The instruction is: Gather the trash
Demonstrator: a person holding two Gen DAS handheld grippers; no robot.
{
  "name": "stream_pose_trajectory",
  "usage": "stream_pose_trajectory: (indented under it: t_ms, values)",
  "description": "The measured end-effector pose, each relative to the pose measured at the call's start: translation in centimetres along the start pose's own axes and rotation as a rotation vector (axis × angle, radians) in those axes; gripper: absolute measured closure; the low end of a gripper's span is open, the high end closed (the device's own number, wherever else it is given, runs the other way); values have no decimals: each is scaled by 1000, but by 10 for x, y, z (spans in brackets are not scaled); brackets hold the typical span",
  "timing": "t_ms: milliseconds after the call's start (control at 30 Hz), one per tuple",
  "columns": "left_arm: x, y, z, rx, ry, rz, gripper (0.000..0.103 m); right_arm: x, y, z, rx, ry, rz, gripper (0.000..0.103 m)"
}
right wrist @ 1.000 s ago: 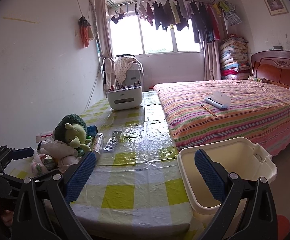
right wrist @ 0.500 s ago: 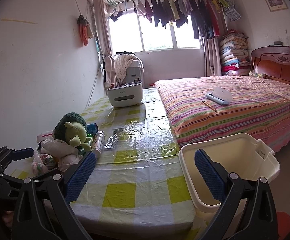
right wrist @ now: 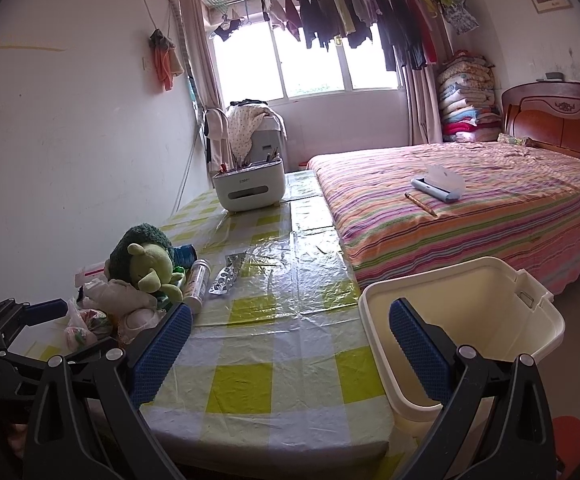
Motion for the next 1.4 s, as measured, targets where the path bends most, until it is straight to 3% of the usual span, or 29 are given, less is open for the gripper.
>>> stream_pose_trajectory:
  t_ms: [433,900,1200,1400]
  values:
    - [-1,-1,0,9,3,4,7,-7,-7,-1,-42,25,-6,6]
    - [0,3,0,23,-2,7,7,-15,-27,2,-172,99,-32,6]
    - [1,9,1,47,-3,0,7,-17,-21,4,-155,124,-52,6]
    - [9,28,-7,52,-32,-59,7,-25,-9,3,-107,158,-67,6]
Point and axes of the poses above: each gripper's, at about its wrist camera, not at the fingertips, and x roughly against the way its jaws point, y to its left, z to its underside, the point moved 2 cm from there along -x, roughly the way its jaws point, and after that the axes turned 6 degrees about z, right-handed, at the moved point
